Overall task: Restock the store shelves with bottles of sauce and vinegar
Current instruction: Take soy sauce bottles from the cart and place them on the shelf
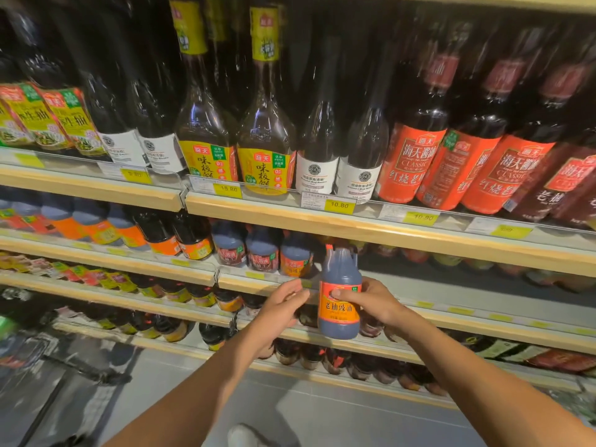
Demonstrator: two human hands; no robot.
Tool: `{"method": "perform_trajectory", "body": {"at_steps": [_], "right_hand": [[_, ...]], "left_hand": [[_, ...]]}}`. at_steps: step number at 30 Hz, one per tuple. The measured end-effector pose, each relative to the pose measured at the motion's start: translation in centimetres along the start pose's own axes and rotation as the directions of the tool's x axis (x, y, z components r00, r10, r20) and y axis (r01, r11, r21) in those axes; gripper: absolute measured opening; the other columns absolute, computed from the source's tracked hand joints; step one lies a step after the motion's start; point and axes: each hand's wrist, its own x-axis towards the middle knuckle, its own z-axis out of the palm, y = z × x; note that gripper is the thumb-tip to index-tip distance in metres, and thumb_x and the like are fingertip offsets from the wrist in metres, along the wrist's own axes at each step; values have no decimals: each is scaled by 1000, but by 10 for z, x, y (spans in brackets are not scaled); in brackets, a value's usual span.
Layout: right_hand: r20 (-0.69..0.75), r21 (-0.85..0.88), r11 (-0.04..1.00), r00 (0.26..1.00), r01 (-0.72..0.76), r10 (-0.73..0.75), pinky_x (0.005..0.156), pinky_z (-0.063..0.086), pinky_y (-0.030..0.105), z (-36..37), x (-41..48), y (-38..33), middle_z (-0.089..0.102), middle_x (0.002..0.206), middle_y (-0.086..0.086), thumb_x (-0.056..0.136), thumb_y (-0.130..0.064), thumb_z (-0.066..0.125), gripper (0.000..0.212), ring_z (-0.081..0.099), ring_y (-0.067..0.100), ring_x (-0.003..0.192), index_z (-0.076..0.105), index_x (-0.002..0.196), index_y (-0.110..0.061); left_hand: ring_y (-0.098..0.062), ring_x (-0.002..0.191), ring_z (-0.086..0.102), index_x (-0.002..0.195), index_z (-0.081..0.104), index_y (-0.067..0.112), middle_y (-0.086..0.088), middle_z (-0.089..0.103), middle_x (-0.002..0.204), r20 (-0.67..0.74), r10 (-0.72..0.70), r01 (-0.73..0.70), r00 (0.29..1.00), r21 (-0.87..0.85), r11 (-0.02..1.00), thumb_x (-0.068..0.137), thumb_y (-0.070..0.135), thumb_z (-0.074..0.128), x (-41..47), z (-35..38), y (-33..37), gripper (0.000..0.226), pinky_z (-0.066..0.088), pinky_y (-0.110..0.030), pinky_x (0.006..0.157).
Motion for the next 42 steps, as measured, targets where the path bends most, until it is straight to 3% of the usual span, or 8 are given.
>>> {"method": "perform_trajectory", "body": {"at_steps": [3, 8, 13, 17, 22, 28, 34, 42], "right_hand": [[-58, -50, 999, 998, 14, -17, 61, 56, 16, -13, 15, -17, 79, 99, -5, 59, -51, 88, 57, 77, 8, 83, 70, 107, -28], [-159, -168, 980, 984, -107, 80, 85, 54, 31, -34, 46, -33, 75, 103, -2, 60, -65, 86, 57, 71, 17, 96, 75, 97, -23], [-80, -172, 983, 996, -62, 49, 101, 44, 33, -34, 66, -40, 66, 131, 2, 79, -53, 80, 65, 60, 21, 116, 63, 132, -19], [-193, -210, 975, 981, -77, 35, 98, 43, 30, -31, 76, -30, 60, 124, 3, 82, -49, 81, 66, 56, 20, 111, 61, 134, -14], [-310, -258, 962, 951, -87, 3, 86, 48, 27, -27, 77, -3, 70, 111, 2, 75, -47, 88, 57, 67, 21, 104, 73, 117, -12], [-285, -230, 973, 958, -25, -43, 60, 47, 3, -31, 78, 13, 70, 85, -21, 66, -33, 96, 31, 64, -16, 71, 69, 81, -33], [-264, -248, 969, 963, -16, -51, 86, 55, 30, -34, 82, 17, 73, 103, -1, 70, -32, 93, 47, 69, 13, 92, 75, 110, -17], [-248, -304, 952, 963, 21, -101, 63, 44, -1, -29, 84, 17, 70, 105, 0, 72, -19, 93, 52, 63, 2, 84, 72, 118, -6]], "left_hand": [[-11, 131, 49, 155, 37, 32, 10, 40, 158, -58, 26, -25, 998, 29, 999, 104, 33, 61, 5, -8, 3, 57, 47, -38, 106], [-13, 135, 48, 156, 35, 33, 9, 41, 159, -86, 40, -37, 995, 37, 999, 104, 28, 61, 9, -17, 7, 58, 43, -47, 115], [-17, 142, 45, 158, 35, 28, 6, 41, 160, -91, 28, -23, 995, 60, 998, 105, 24, 59, 11, -19, 8, 58, 43, -46, 116], [-17, 144, 43, 159, 34, 26, 5, 41, 161, -91, 22, -15, 996, 77, 997, 105, 24, 59, 15, -20, 9, 60, 41, -46, 118], [-13, 135, 47, 157, 35, 29, 4, 42, 159, -87, 5, 1, 996, 74, 997, 106, 20, 57, 18, -18, 4, 56, 44, -34, 104], [-14, 133, 49, 156, 36, 29, 4, 42, 159, -89, -24, 31, 996, 73, 997, 107, 18, 56, 22, -16, -2, 54, 44, -39, 108], [-11, 131, 49, 155, 38, 32, 9, 42, 159, -91, -40, 46, 995, 69, 997, 106, 21, 58, 32, -17, -3, 54, 44, -34, 101], [-16, 138, 48, 150, 42, 33, 7, 43, 157, -106, -62, 64, 992, 12, 998, 107, 24, 55, 32, -19, -10, 46, 43, -46, 115]]}}
